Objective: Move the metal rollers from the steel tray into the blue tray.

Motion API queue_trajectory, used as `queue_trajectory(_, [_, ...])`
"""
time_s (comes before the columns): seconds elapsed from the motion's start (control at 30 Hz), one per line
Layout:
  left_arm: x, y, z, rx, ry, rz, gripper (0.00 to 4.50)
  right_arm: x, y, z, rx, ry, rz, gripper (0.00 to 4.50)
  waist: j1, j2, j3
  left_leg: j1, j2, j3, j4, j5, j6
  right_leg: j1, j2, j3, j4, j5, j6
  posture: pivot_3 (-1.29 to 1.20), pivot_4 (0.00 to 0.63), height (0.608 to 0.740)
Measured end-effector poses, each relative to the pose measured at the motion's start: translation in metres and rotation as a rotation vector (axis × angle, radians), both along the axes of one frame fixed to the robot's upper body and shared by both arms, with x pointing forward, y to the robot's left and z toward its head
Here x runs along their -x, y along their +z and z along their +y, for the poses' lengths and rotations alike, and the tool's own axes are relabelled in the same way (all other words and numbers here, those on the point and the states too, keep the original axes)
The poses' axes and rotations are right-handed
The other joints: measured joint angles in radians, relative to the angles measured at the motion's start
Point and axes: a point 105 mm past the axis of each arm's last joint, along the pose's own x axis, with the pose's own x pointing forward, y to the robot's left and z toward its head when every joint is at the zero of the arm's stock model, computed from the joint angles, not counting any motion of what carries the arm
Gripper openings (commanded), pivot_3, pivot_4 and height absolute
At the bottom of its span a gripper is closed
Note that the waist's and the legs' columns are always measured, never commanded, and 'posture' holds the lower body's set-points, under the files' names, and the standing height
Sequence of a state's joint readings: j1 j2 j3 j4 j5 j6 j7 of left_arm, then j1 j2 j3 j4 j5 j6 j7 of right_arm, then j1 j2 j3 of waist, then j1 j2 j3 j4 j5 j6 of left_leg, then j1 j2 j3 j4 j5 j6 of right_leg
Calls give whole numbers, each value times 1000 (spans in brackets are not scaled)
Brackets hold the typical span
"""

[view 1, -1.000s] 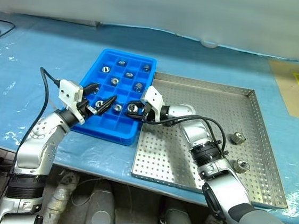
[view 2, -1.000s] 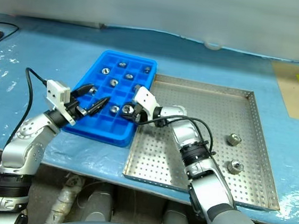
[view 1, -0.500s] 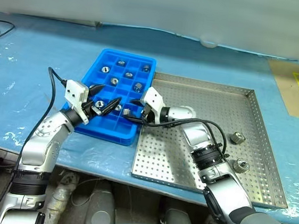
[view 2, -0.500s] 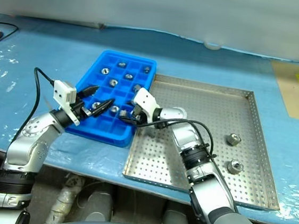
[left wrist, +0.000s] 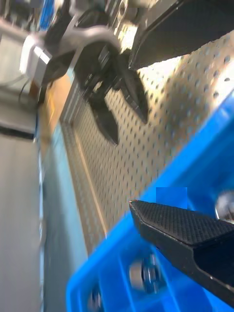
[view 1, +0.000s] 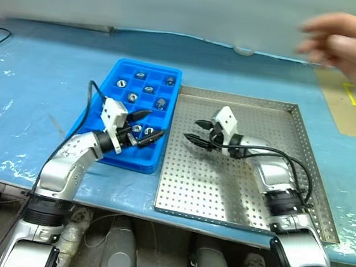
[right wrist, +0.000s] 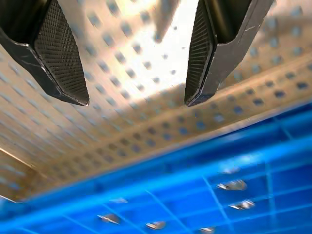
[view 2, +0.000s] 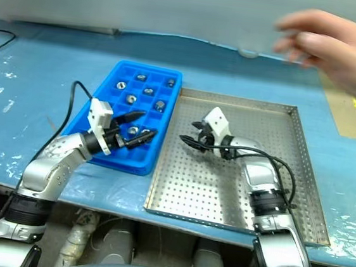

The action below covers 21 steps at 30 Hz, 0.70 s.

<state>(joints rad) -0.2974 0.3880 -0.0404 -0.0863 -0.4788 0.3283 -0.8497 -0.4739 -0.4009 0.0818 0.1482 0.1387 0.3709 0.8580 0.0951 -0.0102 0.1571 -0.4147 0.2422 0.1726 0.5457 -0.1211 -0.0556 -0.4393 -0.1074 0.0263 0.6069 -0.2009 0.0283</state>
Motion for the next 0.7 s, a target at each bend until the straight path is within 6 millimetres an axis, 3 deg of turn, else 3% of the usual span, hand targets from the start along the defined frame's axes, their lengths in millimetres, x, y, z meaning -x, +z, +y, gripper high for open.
queue_trajectory(0.13, [-1,-20,-13,-60,-65,57,4500,5,-6,-35,21,-139,6,3251,-18,0,0,2,0,1,0,0,0,0,0,1,1,0,0,-142,150,740])
queue_trajectory(0.3, [-10,-22,-28,-96,-136,41,4500,9,-9,-74,55,-319,-21,3251,-32,0,0,4,-1,3,0,0,0,2,-1,3,0,0,1,-223,150,740])
queue_trajectory(0.53, [-14,-22,-64,-97,-257,-16,4500,10,14,-124,95,-539,-117,3251,-35,3,-2,6,-2,3,1,-1,1,7,-1,4,-1,0,2,-283,150,740])
queue_trajectory(0.7, [-10,-25,-81,-104,-321,-32,4500,13,16,-151,147,-654,-127,3251,-54,6,-4,7,-2,3,1,-1,1,7,-1,4,-1,-3,8,-304,150,740])
